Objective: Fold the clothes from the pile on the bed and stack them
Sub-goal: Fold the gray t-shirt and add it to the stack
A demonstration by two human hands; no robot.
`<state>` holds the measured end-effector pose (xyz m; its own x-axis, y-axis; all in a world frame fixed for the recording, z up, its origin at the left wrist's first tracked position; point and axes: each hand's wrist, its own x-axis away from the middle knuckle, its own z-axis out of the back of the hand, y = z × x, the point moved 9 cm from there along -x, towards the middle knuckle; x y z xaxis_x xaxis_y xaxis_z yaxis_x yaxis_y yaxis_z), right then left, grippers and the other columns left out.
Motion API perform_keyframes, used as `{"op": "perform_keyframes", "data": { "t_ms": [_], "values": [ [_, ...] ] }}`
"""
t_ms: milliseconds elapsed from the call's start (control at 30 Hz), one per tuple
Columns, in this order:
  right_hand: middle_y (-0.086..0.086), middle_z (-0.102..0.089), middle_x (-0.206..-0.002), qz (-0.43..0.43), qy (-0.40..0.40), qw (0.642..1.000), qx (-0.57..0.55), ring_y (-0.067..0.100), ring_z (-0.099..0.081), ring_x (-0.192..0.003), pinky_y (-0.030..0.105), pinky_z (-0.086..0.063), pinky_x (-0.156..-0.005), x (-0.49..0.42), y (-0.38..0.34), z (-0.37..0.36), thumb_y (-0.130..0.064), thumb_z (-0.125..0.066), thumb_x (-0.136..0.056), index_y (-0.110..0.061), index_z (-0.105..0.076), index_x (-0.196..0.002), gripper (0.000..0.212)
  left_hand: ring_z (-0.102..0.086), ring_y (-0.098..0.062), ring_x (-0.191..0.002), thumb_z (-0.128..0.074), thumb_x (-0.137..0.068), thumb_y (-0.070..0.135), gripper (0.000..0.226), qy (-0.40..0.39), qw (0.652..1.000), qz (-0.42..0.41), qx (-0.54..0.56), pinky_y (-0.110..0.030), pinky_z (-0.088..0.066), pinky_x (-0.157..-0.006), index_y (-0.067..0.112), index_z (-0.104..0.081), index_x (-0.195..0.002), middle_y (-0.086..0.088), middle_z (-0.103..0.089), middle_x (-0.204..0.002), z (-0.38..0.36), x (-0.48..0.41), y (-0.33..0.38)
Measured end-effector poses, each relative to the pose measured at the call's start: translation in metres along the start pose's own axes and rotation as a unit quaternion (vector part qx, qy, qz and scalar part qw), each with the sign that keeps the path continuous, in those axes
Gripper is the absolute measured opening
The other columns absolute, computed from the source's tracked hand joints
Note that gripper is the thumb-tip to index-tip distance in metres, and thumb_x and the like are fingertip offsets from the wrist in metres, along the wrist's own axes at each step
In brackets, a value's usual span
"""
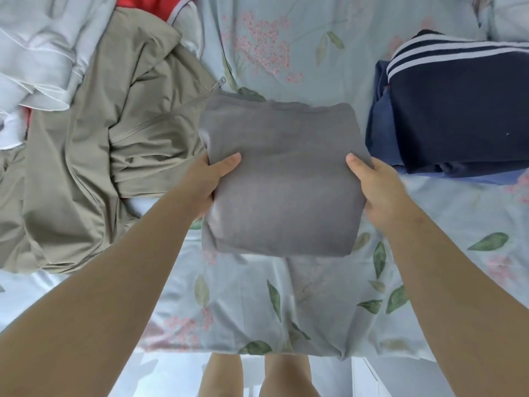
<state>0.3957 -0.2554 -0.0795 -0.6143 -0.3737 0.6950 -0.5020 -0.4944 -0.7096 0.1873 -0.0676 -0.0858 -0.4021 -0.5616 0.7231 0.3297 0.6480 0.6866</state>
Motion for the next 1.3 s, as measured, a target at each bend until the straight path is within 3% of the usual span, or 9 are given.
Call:
{"op": "perform_keyframes", "data": {
  "t_ms": [133,300,433,600,700,867,1067,1200,1300],
  "values": [
    [-0.004,-0.071,-0.096,0.06,-0.036,0.996,-0.055,0.011,-0.067,-0.089,0.023,-0.052,-0.07,0.042,-0.053,0.005,-0.021,-0.052,-0.096,-0.019,-0.067,-0.098,0.016,-0.067,-0.014,-0.096,-0.07,-0.074,0.026,0.033,-0.01,0.997,-0.075,-0.015,-0.027,-0.054,-0.08,0.015,-0.064,-0.105,-0.002,-0.07,-0.105,0.0,0.042,0.055],
    [-0.017,-0.07,-0.084,0.088,-0.045,0.993,-0.066,0.005,-0.062,-0.09,0.024,-0.045,-0.084,0.094,-0.067,0.017,-0.013,-0.049,-0.094,-0.026,-0.067,-0.087,0.023,-0.067,-0.009,-0.098,-0.06,-0.077,0.037,0.029,-0.019,0.992,-0.123,-0.025,-0.025,-0.052,-0.086,0.019,-0.067,-0.098,0.007,-0.074,-0.098,0.009,0.102,0.074],
    [-0.003,-0.066,-0.106,0.001,-0.006,1.0,0.029,0.02,-0.058,-0.104,0.032,-0.041,-0.088,0.105,0.002,0.03,-0.028,-0.059,-0.089,-0.025,-0.066,-0.089,0.008,-0.064,-0.004,-0.096,-0.063,-0.083,0.041,0.023,0.049,0.998,-0.04,-0.027,-0.027,-0.041,-0.097,0.022,-0.067,-0.094,0.013,-0.072,-0.093,0.039,0.121,0.009],
    [0.011,-0.066,-0.088,-0.147,-0.016,0.976,0.16,0.025,-0.06,-0.082,0.032,-0.044,-0.076,0.125,0.12,0.034,-0.013,-0.065,-0.086,-0.012,-0.064,-0.074,0.012,-0.059,-0.016,-0.09,-0.061,-0.091,0.025,0.026,0.095,0.982,0.096,-0.132,-0.026,-0.04,-0.08,0.007,-0.063,-0.109,0.005,-0.064,-0.088,0.071,0.132,-0.109],
    [0.009,-0.06,-0.083,-0.198,-0.026,0.963,0.182,0.019,-0.054,-0.073,0.026,-0.039,-0.062,0.13,0.155,0.032,-0.007,-0.061,-0.087,0.001,-0.061,-0.088,0.008,-0.058,-0.021,-0.091,-0.065,-0.088,0.027,0.032,0.111,0.961,0.129,-0.216,-0.03,-0.045,-0.079,0.005,-0.061,-0.111,-0.004,-0.065,-0.099,0.086,0.13,-0.142],
    [0.004,-0.055,-0.106,-0.126,0.021,0.981,0.144,0.024,-0.054,-0.097,0.031,-0.045,-0.074,0.108,0.131,0.017,-0.028,-0.062,-0.09,-0.013,-0.053,-0.114,0.03,-0.057,-0.019,-0.092,-0.067,-0.086,0.032,0.032,0.131,0.962,0.052,-0.234,-0.033,-0.048,-0.08,0.019,-0.05,-0.11,0.005,-0.06,-0.098,0.075,0.103,-0.108],
    [0.002,-0.047,-0.076,-0.019,0.127,0.975,0.183,0.026,-0.047,-0.08,0.033,-0.035,-0.067,0.088,0.098,0.021,-0.026,-0.047,-0.098,-0.007,-0.05,-0.087,0.022,-0.052,-0.027,-0.086,-0.056,-0.092,0.031,0.03,0.207,0.933,-0.004,-0.294,-0.035,-0.041,-0.069,0.002,-0.053,-0.099,-0.008,-0.055,-0.092,0.075,0.084,-0.082],
    [0.004,-0.053,-0.109,-0.123,0.128,0.973,0.147,0.025,-0.049,-0.099,0.036,-0.039,-0.081,0.088,0.14,0.017,-0.037,-0.052,-0.094,-0.01,-0.044,-0.126,0.043,-0.043,-0.027,-0.115,-0.066,-0.081,0.048,0.071,0.192,0.944,0.122,-0.24,-0.047,-0.041,-0.098,0.012,-0.033,-0.133,-0.004,-0.038,-0.126,0.073,0.079,-0.122],
    [0.007,-0.049,-0.131,-0.142,0.098,0.976,0.132,0.03,-0.049,-0.118,0.043,-0.042,-0.099,0.088,0.152,0.006,-0.048,-0.059,-0.087,-0.009,-0.037,-0.136,0.067,-0.052,-0.024,-0.106,-0.073,-0.076,0.046,0.07,0.138,0.96,0.139,-0.201,-0.04,-0.045,-0.092,0.012,-0.04,-0.128,0.0,-0.051,-0.12,0.059,0.075,-0.134]
  ]
}}
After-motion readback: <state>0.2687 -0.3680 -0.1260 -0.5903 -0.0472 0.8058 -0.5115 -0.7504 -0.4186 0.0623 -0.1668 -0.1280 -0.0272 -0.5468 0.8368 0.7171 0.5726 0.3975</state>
